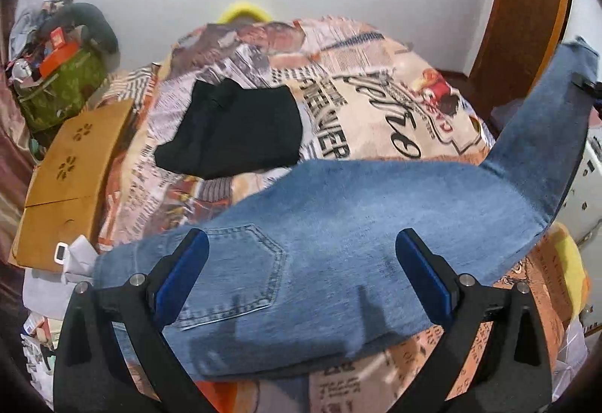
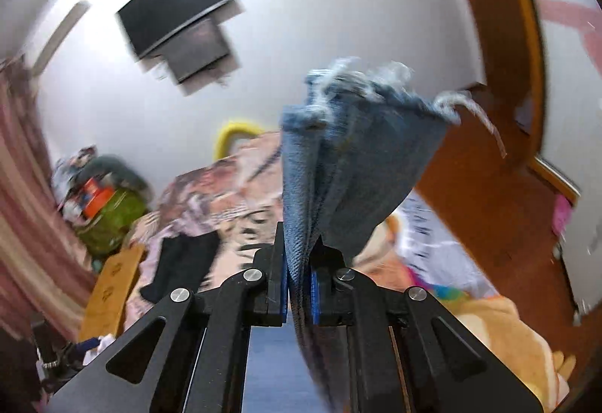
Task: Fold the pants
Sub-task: 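Carry the hem with the right tool over onto the jeans and release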
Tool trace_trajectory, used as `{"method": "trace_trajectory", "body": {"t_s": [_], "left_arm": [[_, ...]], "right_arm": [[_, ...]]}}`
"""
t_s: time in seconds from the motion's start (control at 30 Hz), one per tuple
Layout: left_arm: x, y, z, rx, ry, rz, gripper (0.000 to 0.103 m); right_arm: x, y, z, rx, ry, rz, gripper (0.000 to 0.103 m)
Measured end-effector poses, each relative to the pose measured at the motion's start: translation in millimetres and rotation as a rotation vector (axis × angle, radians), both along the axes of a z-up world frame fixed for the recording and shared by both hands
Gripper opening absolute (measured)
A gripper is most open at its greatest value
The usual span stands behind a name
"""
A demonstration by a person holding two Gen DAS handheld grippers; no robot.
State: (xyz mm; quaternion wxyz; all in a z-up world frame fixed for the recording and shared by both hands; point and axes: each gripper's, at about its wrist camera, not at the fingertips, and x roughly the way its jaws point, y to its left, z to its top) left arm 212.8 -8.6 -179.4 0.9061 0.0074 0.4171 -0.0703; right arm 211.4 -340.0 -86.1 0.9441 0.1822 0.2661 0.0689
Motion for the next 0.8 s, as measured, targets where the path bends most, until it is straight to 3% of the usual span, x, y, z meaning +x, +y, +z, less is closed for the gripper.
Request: {"method": "trace_trajectory", "body": {"t_s": [0.2, 0.37, 0.6, 0.73, 0.8], "left_arm": [[-15, 26, 5, -0.003, -0.033, 0.044, 0.101], [-22, 47, -2, -0.026, -0.021, 0.082, 0.101], [-25, 57, -13, -0.040, 0.010, 0.107, 0.101], [-24, 51, -16, -0.026, 0.017, 0.099, 0.101], [-22, 47, -15, -0.013, 0.021, 0.089, 0.101]], "right_arm": [[27, 78, -16, -0.074, 0.049, 0.155, 0.008], [43, 136, -57, -0.139, 0.164, 0.289, 0.008], [33, 192, -130, -0.293, 0.348, 0.454, 0.009], [19, 210, -149, -0.392, 0.385, 0.504, 0.017], [16, 211, -147, -0.376, 0.407, 0.533, 0.026]]}}
